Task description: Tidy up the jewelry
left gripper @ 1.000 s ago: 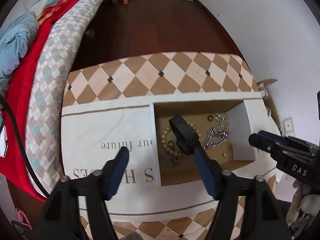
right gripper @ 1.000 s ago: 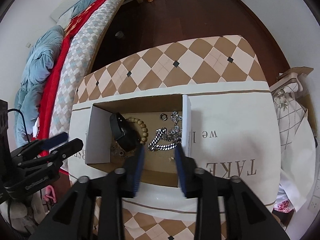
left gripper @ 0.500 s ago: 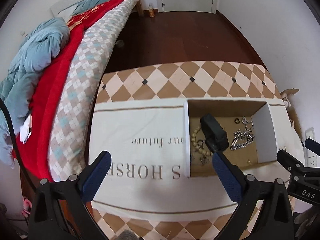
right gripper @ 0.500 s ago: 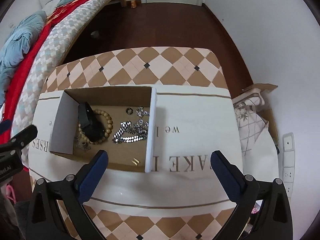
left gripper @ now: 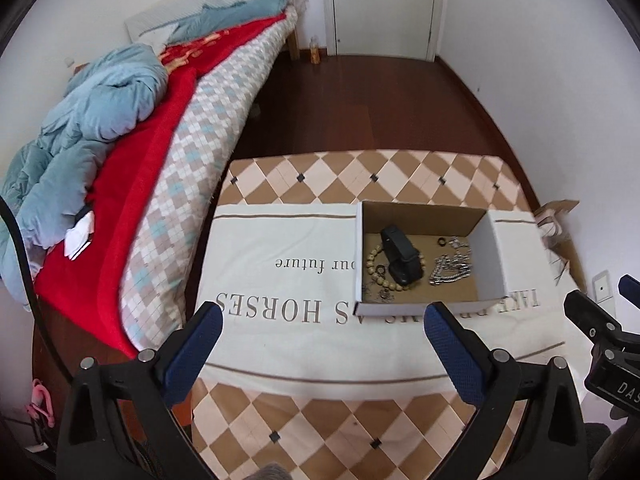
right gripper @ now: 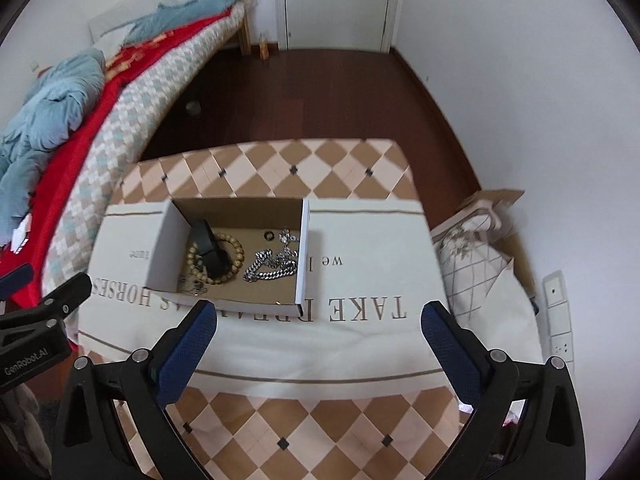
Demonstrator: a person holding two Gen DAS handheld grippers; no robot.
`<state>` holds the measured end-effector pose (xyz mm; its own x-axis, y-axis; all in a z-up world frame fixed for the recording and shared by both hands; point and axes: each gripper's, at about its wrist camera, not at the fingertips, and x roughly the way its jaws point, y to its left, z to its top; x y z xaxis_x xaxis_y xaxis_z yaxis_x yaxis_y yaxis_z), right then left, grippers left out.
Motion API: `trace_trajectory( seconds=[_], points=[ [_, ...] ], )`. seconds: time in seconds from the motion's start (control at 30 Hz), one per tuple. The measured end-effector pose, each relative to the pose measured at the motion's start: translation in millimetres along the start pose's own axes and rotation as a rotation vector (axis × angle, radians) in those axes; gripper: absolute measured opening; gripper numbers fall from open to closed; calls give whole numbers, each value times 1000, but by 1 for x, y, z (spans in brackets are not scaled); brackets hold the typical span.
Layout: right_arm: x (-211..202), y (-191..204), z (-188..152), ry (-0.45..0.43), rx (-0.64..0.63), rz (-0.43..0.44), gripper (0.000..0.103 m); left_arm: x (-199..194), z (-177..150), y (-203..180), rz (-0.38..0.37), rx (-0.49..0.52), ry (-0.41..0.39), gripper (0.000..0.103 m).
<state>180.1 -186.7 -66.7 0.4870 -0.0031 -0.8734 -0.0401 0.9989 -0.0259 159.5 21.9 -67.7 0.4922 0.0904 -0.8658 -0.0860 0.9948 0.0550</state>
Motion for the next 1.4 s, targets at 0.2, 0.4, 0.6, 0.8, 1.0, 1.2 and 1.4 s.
trace_trajectory(
  seconds=[0.2, 0.4, 0.6, 0.8, 1.0, 1.2, 1.4],
  points=[
    [-61, -1, -13, -89, -3, 10, 103, -59, -13, 1, -32, -17, -83, 103],
    [-114, -7, -30, -165, -9, 6, 103, -111, -25, 6, -49, -29, -152, 103],
    [-164, -13, -48, -236, 5, 12, 103, -158, -41, 10, -60, -34, -203, 103],
    [-204, -13, -64, -287, -1, 12, 103, -187, -58, 12, -70, -51, -224, 103],
    [-227, -7, -75, -293, -18, 29, 103, -203, -69, 14, -92, -60, -219, 103],
    [-233, -10, -72, -297, -15, 31, 103, -208, -66, 16, -89, -67, -230, 103],
    [-214, -15, -53, -282, -8, 11, 103, -191, -49, 14, -70, -63, -210, 103]
  ],
)
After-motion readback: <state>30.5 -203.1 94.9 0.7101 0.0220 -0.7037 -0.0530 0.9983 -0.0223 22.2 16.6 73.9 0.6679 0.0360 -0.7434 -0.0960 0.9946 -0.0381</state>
